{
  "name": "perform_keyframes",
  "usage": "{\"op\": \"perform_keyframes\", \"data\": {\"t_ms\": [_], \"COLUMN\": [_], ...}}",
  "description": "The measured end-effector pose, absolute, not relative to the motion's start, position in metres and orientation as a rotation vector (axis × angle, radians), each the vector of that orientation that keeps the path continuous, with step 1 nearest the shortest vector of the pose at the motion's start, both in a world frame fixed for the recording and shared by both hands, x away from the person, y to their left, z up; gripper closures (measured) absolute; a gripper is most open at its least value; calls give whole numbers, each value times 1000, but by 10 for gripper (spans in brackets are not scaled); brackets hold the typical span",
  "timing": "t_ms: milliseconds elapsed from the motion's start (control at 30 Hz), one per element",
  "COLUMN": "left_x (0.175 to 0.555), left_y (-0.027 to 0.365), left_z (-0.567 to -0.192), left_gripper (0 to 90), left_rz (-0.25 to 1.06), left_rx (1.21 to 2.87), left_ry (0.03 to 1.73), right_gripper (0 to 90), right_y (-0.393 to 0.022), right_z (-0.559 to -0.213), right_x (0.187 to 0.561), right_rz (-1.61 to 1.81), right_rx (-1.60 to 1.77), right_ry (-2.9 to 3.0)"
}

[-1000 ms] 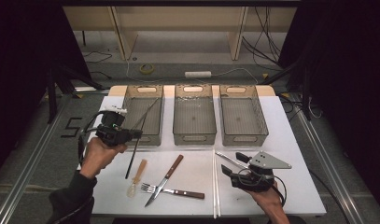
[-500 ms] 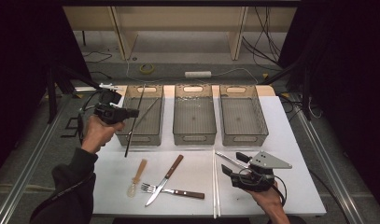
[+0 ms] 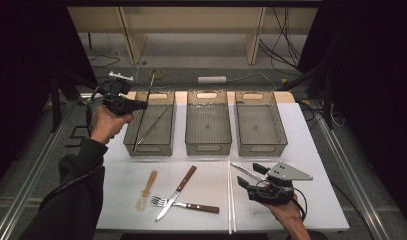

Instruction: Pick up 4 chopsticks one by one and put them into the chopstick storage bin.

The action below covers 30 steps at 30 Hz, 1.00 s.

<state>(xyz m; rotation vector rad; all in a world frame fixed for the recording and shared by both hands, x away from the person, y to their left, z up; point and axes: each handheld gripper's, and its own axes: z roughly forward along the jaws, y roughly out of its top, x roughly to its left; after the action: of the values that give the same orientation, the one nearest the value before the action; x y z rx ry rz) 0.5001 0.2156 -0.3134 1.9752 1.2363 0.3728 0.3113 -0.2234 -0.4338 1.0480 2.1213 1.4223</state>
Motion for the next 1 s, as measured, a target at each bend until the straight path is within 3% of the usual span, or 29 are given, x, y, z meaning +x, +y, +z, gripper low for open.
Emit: {"op": "perform_keyframes", "data": {"t_ms": [367,1000], "left_x": [527,544], "left_y": [219,229], "left_z": [-316,-367], "left_gripper": [864,863], "left_rz": [442,474], "left_rx": [1966,1995], "left_ry": [1248,1295], "right_gripper": [294,294], "right_y": [-223,-223], "right_z": [-434,-434], "right_x": [312,312], "right_rz": [1423,1425], "right_rx": [1050,1043], "right_ry": [2125,2130]}}
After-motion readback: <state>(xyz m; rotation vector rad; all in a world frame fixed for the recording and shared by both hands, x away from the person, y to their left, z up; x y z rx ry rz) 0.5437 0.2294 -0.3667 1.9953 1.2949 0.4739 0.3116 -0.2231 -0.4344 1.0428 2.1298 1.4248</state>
